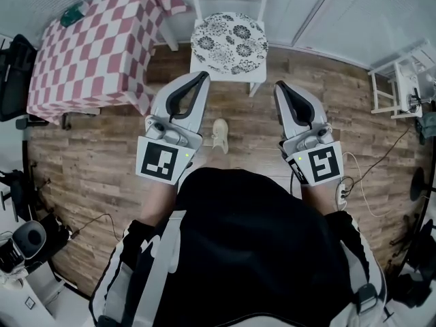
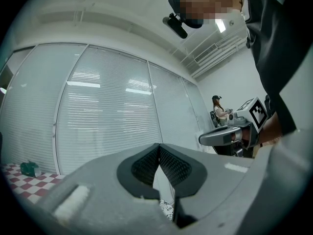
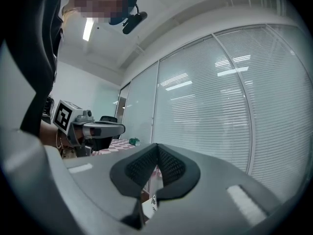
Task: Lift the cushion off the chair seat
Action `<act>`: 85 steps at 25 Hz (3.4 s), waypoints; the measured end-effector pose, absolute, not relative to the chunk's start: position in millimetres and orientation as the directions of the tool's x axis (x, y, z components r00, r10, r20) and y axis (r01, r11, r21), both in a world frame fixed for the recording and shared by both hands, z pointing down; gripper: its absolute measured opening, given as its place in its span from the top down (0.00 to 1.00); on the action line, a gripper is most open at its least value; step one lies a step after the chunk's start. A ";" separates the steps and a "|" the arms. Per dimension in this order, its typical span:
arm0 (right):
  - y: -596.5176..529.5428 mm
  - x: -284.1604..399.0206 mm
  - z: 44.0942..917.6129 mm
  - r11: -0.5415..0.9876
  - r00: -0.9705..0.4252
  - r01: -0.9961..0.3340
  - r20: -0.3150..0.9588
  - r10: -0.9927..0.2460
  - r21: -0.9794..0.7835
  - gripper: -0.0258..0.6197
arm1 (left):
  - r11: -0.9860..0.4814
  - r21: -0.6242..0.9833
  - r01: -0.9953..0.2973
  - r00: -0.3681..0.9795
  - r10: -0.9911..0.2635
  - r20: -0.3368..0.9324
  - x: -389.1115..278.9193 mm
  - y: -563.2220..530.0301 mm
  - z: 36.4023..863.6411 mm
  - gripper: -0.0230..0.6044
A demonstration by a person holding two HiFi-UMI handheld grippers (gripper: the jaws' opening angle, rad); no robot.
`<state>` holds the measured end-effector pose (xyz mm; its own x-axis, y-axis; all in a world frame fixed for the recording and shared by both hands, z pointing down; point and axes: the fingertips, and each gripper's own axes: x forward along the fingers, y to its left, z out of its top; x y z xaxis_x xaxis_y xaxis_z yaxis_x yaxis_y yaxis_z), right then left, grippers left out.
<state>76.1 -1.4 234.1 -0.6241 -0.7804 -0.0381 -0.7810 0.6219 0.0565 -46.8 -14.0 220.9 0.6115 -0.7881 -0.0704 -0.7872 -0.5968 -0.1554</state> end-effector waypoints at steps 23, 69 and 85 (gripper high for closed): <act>-117.7 68.2 232.2 0.585 -0.586 -0.810 -0.021 -0.810 0.043 0.96 | -0.634 -0.149 -0.759 0.647 -0.760 -0.061 -54.9 -134.4 217.2 0.96; -257.0 56.8 239.0 0.592 -0.593 -0.803 -0.001 -0.805 0.067 0.96 | -0.661 -0.099 -0.743 0.667 -0.745 -0.028 -59.5 -268.0 234.4 0.96; -265.5 50.0 290.7 0.690 -0.682 -0.723 0.116 -0.722 0.035 0.96 | -0.664 -0.080 -0.743 0.659 -0.748 0.080 -53.0 -277.5 287.9 0.96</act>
<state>50.0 -265.5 290.7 -0.6825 -0.7217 0.1158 -0.7233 0.6896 0.0350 -53.0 -277.5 287.9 0.6592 -0.7477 0.0799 -0.7435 -0.6640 -0.0796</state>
